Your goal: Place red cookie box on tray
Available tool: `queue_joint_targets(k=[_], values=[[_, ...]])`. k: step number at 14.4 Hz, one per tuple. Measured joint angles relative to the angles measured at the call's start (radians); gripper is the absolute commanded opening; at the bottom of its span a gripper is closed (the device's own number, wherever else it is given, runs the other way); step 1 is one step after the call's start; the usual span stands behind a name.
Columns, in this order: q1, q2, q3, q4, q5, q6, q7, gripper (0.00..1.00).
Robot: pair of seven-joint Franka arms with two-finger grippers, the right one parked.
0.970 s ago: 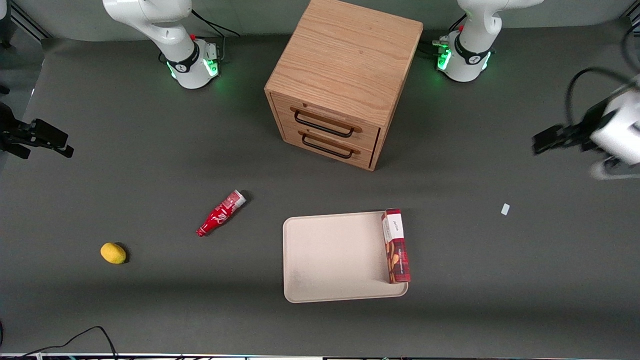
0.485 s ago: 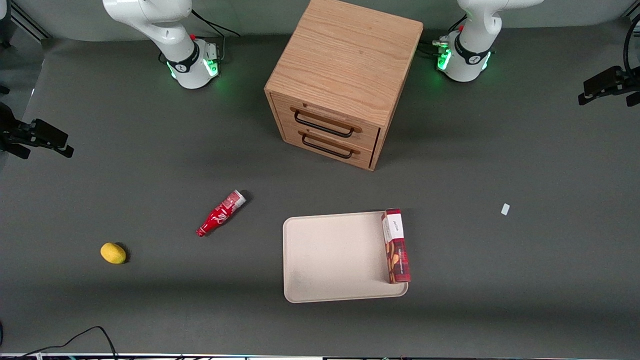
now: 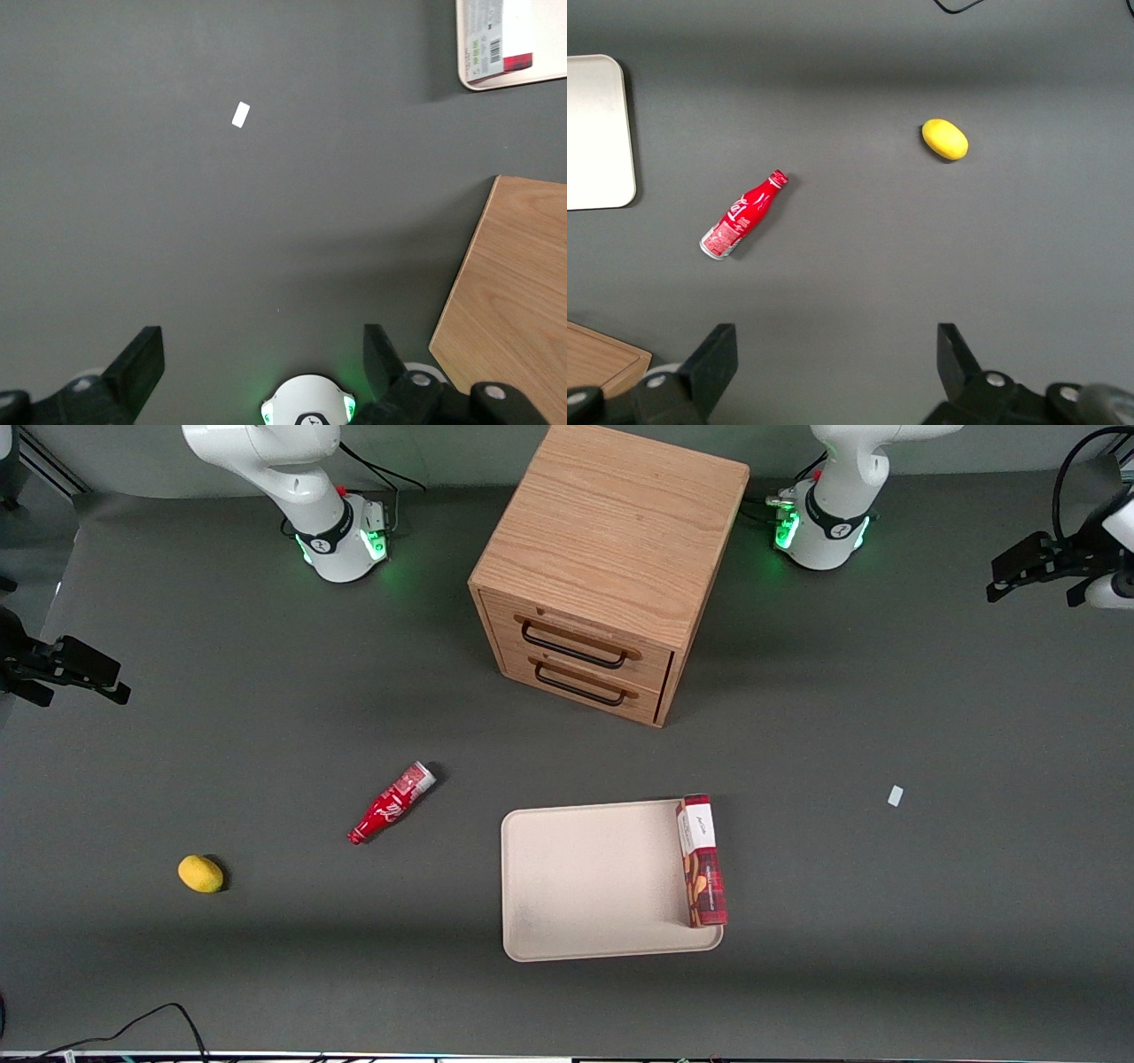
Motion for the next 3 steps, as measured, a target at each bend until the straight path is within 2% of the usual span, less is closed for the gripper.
queue_joint_targets(k=[3], values=[[-0.004, 0.015, -0.016, 0.037, 0.000, -0.017, 0.000, 1.00]])
